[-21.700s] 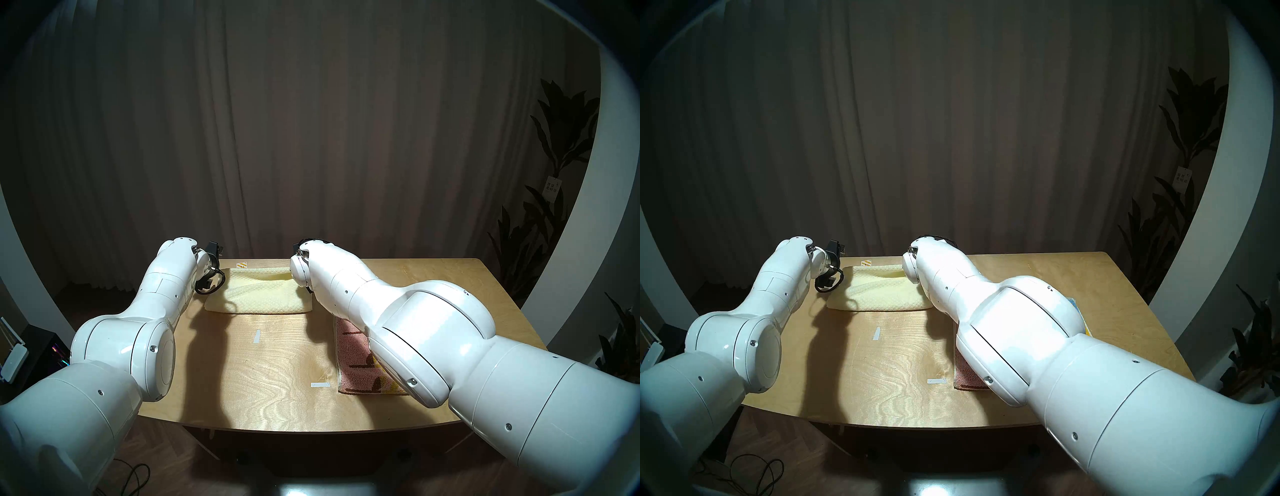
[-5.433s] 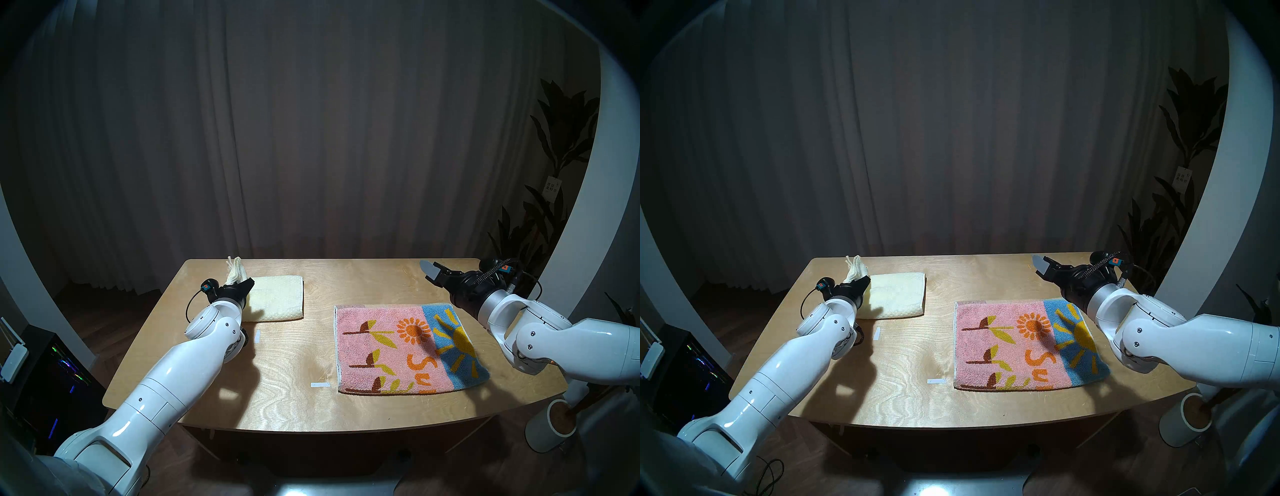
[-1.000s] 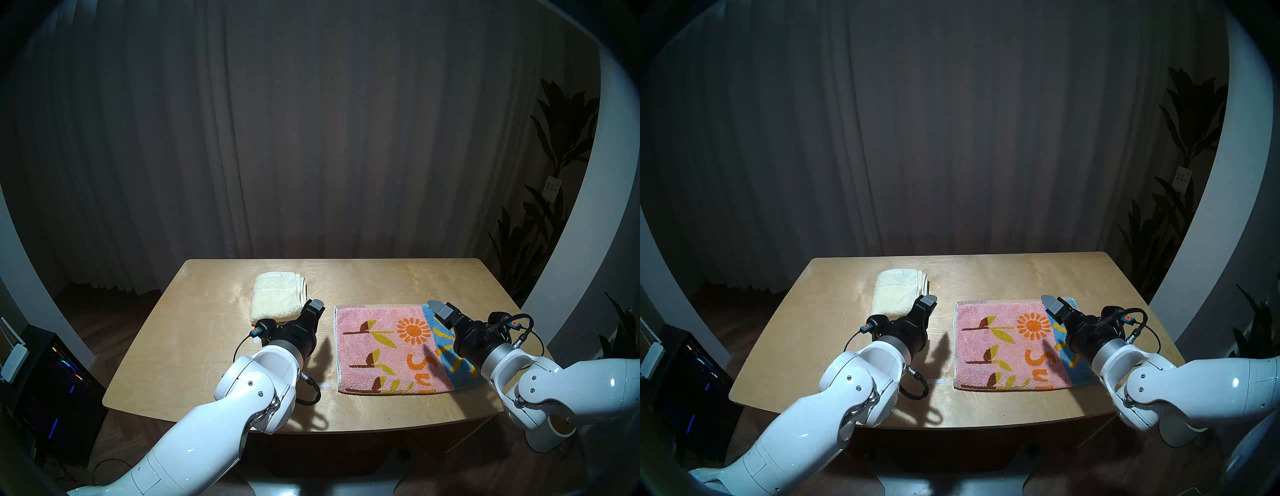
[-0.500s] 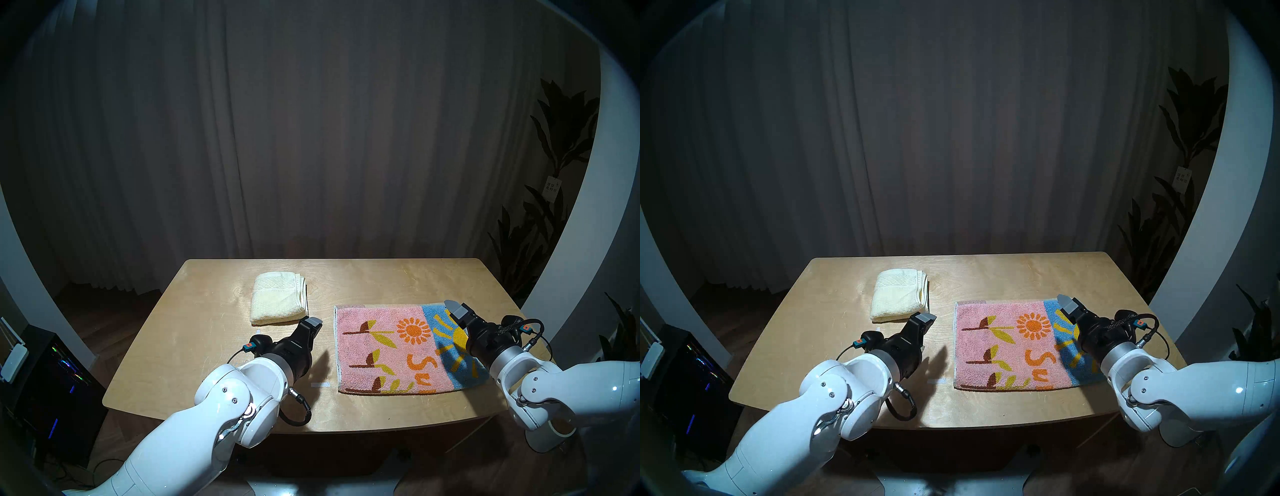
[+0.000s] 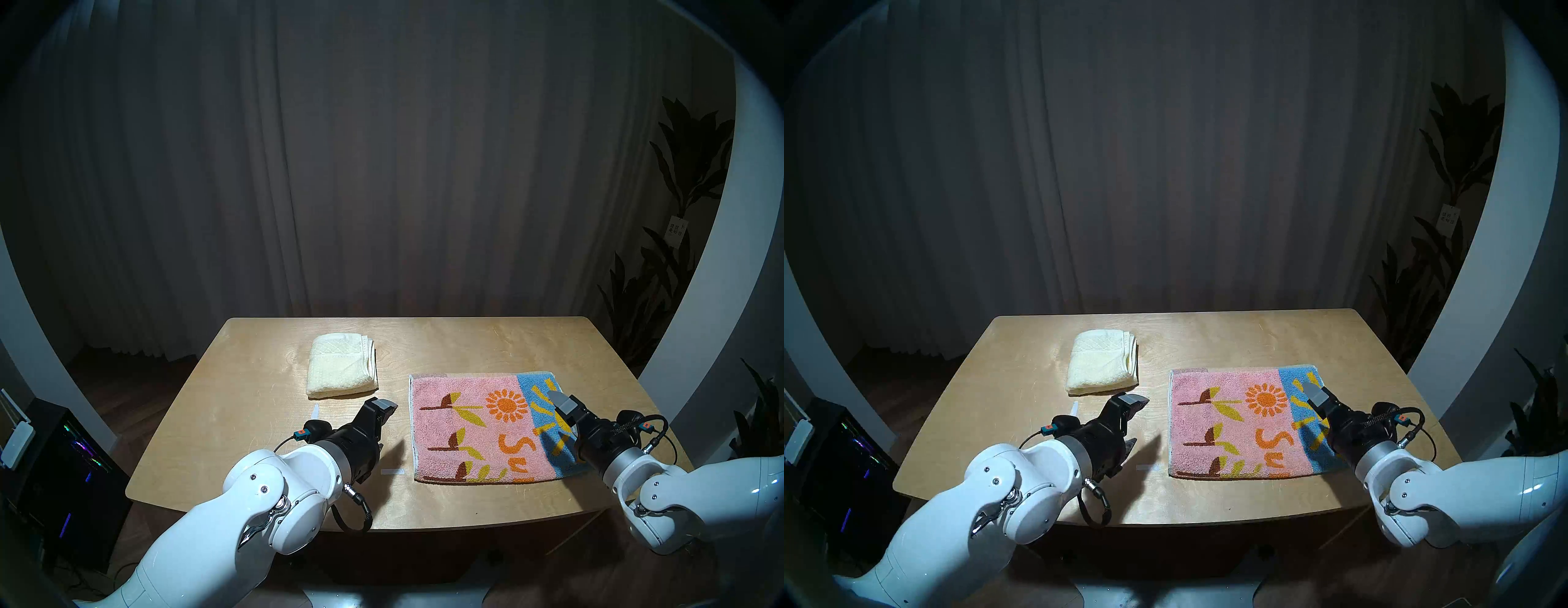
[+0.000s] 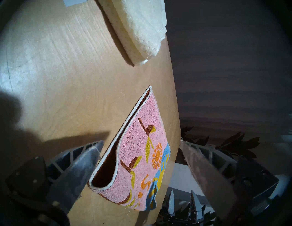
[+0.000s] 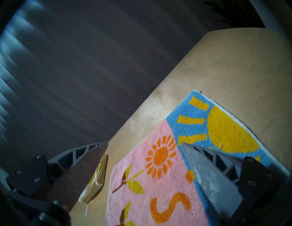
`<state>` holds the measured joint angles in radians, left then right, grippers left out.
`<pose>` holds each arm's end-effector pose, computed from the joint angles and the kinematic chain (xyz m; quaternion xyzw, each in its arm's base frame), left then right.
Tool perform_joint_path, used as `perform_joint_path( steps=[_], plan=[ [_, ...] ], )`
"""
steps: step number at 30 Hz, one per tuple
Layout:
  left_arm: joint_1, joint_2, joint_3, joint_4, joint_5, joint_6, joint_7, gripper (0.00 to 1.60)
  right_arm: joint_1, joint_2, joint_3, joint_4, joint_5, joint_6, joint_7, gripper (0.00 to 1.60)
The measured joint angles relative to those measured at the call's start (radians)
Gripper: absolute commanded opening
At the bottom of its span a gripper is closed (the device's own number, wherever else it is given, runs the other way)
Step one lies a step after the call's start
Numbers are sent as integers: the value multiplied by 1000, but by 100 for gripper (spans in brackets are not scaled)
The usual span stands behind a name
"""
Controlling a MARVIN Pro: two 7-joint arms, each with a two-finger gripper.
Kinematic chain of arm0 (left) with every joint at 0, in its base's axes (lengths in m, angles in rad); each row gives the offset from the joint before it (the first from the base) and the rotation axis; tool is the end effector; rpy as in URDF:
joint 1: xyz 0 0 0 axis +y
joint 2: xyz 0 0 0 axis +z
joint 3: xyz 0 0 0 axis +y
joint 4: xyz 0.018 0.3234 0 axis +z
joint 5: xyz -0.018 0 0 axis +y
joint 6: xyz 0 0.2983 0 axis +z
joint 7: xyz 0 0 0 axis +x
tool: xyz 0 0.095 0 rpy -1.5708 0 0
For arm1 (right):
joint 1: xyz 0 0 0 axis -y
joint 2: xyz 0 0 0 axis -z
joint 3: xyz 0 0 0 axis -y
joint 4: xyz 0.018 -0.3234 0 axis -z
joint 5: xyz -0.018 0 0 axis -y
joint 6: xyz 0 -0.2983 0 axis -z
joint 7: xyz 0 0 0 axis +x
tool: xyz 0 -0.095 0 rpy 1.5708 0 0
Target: Fold each towel twice and stack them on table
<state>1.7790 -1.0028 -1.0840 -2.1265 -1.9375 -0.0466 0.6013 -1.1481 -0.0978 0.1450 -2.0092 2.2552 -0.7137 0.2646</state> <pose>0.2636 -0.0607 -0.3181 0.7727 0.3945 0.2304 0.4406 0.2568 -0.1651 -0.2918 -0.7422 0.2822 -0.5134 0.3256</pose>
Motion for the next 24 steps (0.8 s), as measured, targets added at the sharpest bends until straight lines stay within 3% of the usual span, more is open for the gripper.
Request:
perform_joint_path(
  steps=[24],
  plan=[
    [13,38,-7,20,-134,113,0,160,-47,0,-31,-68,94,-23,164,160]
  ],
)
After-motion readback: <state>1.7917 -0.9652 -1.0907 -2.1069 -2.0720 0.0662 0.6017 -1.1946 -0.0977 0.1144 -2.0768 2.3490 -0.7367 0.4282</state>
